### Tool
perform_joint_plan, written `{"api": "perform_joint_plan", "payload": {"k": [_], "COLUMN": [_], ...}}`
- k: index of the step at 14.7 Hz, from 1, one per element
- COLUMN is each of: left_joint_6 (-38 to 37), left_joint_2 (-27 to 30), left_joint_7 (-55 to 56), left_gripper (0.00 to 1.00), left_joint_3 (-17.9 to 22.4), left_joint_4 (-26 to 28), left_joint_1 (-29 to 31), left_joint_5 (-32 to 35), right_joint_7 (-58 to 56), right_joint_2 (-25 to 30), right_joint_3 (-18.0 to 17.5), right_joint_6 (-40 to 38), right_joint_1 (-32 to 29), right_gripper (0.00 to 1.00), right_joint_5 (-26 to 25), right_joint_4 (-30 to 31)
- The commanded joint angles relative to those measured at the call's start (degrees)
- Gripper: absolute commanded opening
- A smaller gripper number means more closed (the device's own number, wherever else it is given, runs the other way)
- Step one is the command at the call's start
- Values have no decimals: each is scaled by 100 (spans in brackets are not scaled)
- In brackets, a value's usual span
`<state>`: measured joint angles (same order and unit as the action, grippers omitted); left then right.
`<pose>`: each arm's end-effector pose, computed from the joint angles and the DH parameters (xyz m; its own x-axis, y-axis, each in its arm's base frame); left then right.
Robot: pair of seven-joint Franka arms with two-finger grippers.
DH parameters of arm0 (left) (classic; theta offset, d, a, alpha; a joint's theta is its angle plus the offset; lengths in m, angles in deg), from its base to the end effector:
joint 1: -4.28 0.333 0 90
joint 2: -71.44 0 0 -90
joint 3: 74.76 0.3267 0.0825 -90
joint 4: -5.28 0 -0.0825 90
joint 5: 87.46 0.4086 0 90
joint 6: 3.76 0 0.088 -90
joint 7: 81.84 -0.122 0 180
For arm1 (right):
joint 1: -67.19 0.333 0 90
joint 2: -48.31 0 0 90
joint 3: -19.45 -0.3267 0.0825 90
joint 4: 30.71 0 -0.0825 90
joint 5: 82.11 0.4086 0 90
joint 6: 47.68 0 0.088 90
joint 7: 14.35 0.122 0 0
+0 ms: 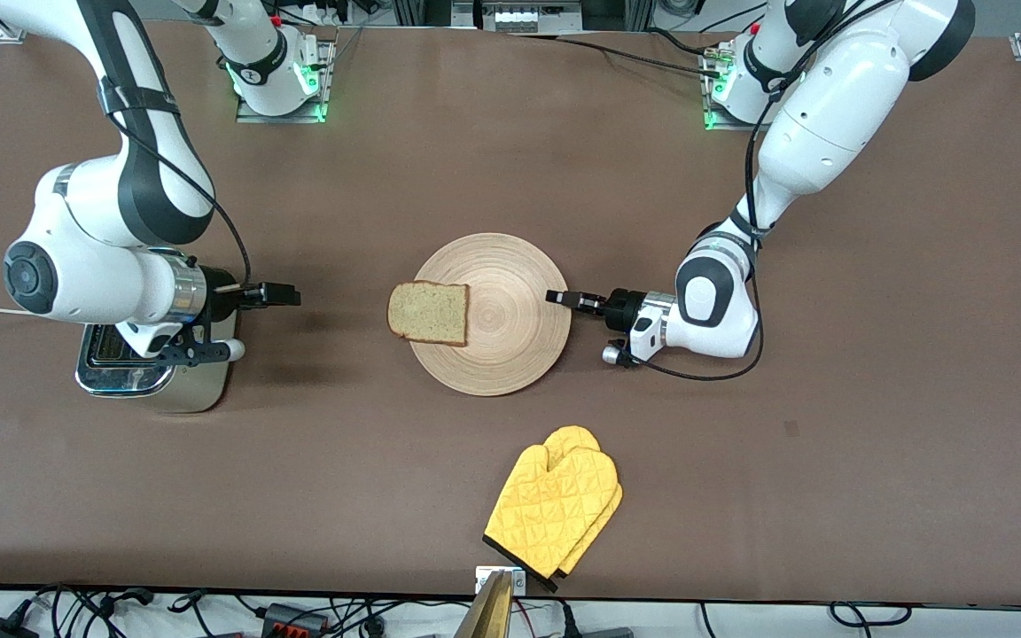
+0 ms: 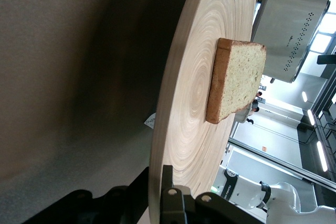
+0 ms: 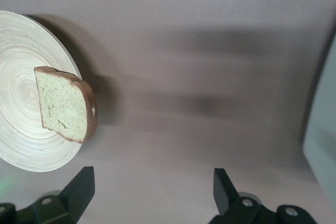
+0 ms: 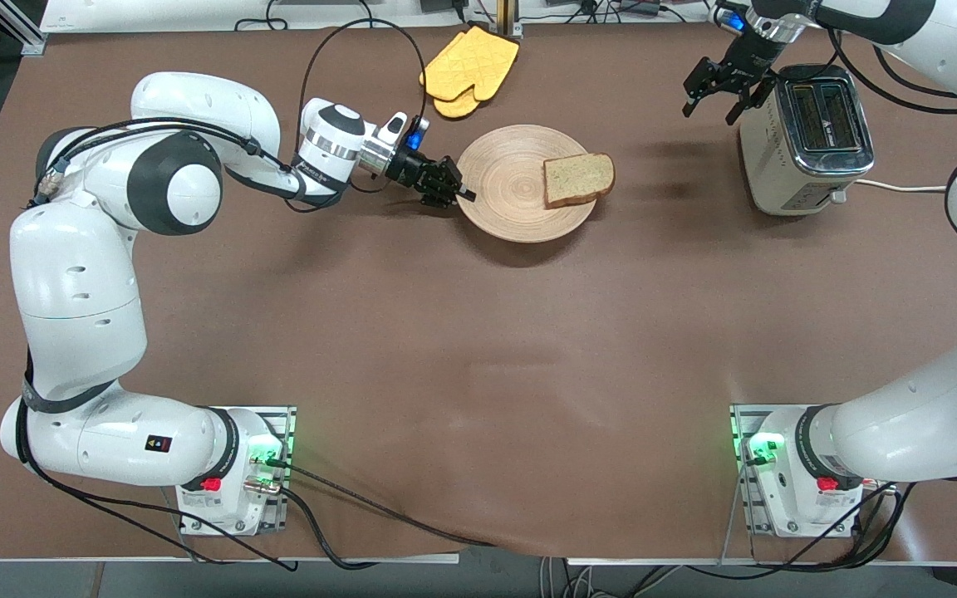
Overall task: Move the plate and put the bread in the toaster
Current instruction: 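Release the plate with the left gripper while the right gripper reaches bread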
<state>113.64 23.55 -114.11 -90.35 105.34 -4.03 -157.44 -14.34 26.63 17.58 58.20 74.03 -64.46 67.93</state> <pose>0.5694 -0.3156 0.0920 0.9309 -0.1889 -0.3126 0.2033 -0.4431 0.8731 0.6373 0.1247 0.3352 0.9631 0.0644 -0.2613 -0.0098 -0.9619 -0.2732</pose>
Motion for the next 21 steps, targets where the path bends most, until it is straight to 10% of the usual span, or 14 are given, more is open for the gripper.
{"api": "perform_joint_plan", "payload": {"k": [1, 4, 12, 21], "left_joint_6": [-77, -103, -830, -3520], "left_joint_2": [-45, -36, 140, 140], "left_joint_7": [-175, -166, -78, 527], "left_gripper": [20, 39, 45, 45], "left_joint_3": [12, 39, 91, 92], "left_joint_4": [-153, -145, -275, -2234], "left_joint_1": [-30, 31, 1207, 2597], "left_joint_5": [-165, -147, 1274, 4017], "right_joint_7": [69, 60, 60, 60], "right_joint_2": [-72, -213, -661, -1136], "right_joint_3": [11, 11, 2, 2], "right_joint_6": [82, 213, 785, 1172], "right_joint_1": [10, -17, 554, 897], "right_gripper": [100, 100, 100, 100], "right_joint_5": [308, 880, 916, 1996], "right_joint_4": [76, 278, 357, 357]}}
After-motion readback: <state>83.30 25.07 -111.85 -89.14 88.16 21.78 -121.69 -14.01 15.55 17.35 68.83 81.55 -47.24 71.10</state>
